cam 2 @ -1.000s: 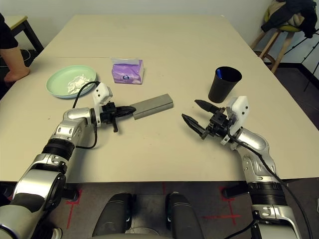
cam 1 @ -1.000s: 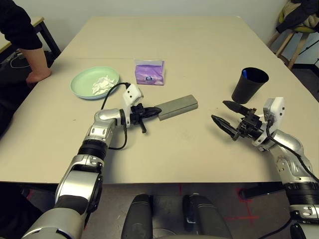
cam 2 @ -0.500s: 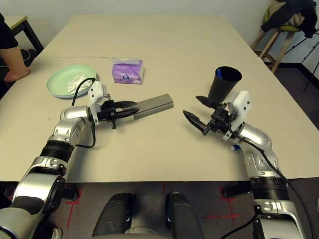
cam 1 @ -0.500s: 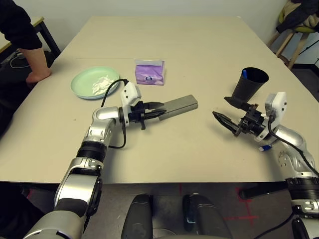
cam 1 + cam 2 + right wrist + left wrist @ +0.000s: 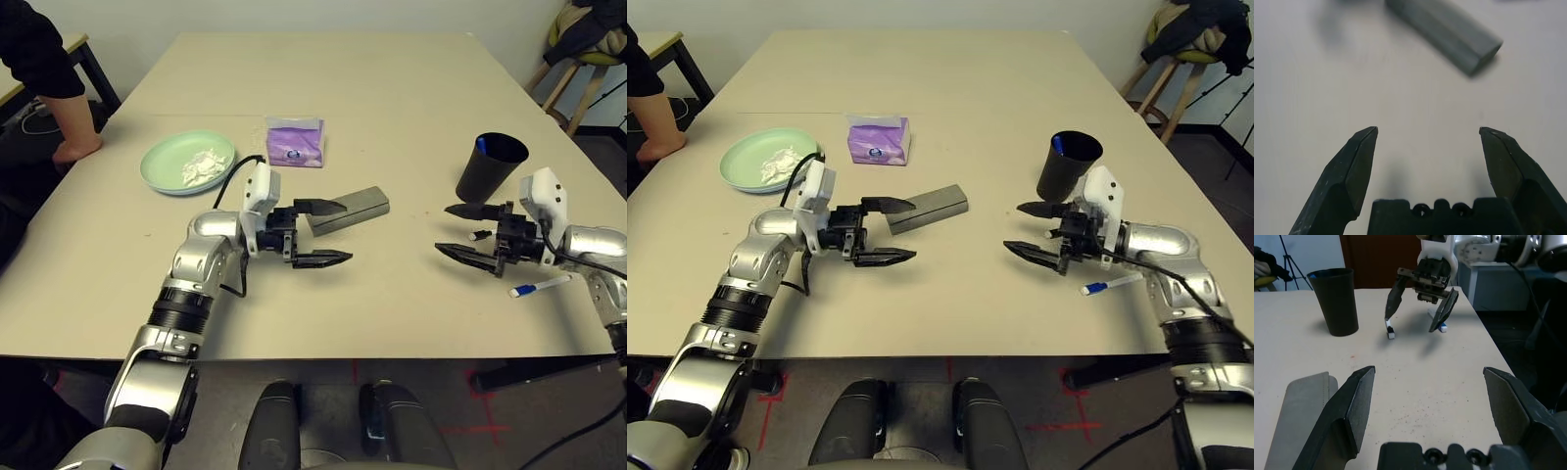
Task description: Organize and tidy the items on the table.
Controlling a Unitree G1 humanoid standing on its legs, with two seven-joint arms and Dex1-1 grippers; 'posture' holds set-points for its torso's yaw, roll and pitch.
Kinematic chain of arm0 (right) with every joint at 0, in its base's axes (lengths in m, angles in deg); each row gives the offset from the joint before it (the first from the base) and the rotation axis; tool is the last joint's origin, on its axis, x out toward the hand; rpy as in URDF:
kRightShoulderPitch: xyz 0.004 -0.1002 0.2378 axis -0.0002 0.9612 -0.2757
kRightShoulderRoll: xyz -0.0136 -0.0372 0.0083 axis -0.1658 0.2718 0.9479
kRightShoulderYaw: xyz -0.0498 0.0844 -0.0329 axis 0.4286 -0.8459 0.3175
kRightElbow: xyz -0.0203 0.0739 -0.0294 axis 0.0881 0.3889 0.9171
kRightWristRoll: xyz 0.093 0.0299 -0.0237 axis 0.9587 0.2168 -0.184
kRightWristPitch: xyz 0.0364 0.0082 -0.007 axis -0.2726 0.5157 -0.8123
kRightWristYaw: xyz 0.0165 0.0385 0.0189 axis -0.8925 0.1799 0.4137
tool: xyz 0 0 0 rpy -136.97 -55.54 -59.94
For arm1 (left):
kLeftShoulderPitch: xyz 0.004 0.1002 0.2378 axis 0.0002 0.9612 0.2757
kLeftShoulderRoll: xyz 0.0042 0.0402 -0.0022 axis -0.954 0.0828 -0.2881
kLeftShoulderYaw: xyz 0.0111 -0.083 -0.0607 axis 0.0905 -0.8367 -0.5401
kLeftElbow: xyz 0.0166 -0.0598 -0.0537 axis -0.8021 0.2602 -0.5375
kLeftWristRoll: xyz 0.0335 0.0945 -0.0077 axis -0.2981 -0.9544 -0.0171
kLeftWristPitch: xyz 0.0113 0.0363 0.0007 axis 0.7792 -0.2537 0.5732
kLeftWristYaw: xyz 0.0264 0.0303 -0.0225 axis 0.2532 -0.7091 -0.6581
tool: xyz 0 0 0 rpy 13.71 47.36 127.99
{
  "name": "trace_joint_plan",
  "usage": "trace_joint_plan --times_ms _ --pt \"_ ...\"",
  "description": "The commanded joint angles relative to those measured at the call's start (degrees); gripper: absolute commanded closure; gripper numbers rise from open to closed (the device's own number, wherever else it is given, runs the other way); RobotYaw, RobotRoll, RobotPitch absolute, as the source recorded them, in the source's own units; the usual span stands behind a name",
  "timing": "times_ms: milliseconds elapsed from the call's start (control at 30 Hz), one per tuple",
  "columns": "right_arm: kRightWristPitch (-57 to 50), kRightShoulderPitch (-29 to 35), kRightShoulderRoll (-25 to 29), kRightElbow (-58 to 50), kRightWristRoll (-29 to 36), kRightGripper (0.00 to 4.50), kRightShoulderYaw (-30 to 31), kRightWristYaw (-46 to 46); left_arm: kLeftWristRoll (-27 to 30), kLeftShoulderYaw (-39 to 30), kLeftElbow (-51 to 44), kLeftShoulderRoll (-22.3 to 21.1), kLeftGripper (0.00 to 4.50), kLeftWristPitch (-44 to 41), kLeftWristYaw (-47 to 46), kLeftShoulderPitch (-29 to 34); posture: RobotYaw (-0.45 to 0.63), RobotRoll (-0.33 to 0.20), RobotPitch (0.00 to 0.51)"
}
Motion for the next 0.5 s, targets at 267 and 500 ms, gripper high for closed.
trace_joint_plan --times_ms 267,500 --pt "15.33 -5.51 9.64 8.68 -12.90 0.00 9.76 -13.48 -2.25 1.10 4.43 1.42 0.02 4.29 -1.94 -1.31 0.13 0.000 0.087" --pt "21.87 -8.89 11.06 12.43 -19.88 0.00 13.41 -14.10 -2.51 0.93 5.12 1.40 0.02 5.40 -2.87 -1.30 0.13 0.000 0.086"
